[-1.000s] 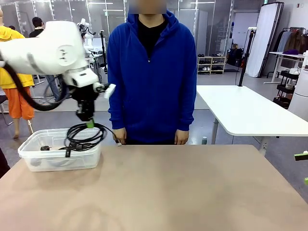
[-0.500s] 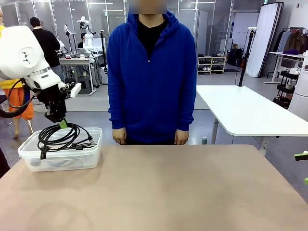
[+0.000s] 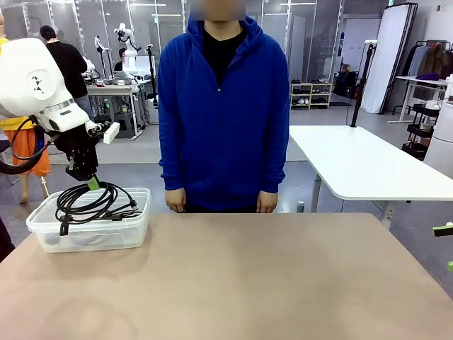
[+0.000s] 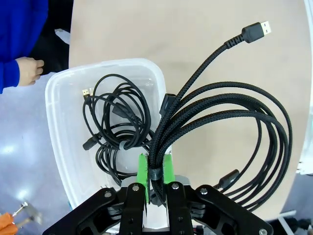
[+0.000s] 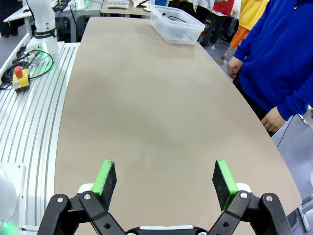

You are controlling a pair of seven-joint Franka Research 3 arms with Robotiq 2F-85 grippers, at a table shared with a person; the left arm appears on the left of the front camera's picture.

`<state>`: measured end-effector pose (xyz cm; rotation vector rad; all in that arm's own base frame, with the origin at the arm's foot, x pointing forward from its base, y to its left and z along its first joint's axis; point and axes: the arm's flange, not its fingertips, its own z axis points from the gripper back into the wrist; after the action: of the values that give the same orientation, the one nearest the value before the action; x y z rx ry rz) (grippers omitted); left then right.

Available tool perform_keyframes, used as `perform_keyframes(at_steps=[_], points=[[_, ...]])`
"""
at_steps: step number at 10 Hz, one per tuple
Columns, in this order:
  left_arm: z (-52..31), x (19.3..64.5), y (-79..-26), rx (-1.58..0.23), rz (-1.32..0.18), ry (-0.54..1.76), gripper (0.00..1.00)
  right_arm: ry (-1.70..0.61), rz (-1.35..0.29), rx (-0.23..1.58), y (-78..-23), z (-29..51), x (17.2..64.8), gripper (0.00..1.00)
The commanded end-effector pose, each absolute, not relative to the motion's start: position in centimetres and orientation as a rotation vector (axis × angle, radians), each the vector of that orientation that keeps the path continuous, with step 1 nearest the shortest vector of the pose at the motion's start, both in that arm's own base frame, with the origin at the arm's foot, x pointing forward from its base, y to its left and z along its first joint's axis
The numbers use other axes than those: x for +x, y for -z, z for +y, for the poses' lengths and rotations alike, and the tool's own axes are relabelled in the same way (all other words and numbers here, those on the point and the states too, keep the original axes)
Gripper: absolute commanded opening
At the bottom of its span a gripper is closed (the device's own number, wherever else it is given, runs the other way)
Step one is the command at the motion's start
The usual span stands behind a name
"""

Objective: Organize and store the cables.
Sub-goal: Place the USB Extension Cable into the Organizing box.

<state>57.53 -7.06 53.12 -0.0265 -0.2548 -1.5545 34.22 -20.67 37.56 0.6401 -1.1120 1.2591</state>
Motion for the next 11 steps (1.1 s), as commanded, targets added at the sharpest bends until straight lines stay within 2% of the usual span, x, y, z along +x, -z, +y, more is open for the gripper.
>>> perform_keyframes(at_steps=[1, 2, 6, 11], points=[[-7.1, 57.5, -53.1, -0.027, -0.255, 1.555, 0.14, -1.244, -1.107, 0.635, -37.8, -20.5, 34.3, 1.00], [-6.0, 58.9, -53.7, 0.041, -0.300, 1.532, 0.14, -1.244, -1.107, 0.635, -37.8, -20.5, 34.3, 1.00], [-2.7, 65.5, -53.8, 0.070, -0.348, 1.499, 0.14, -1.244, -1.107, 0.635, -37.8, -20.5, 34.3, 1.00], [0.5, 72.2, -50.4, 0.105, -0.262, 1.398, 0.14, -1.244, -1.107, 0.635, -37.8, -20.5, 34.3, 1.00]])
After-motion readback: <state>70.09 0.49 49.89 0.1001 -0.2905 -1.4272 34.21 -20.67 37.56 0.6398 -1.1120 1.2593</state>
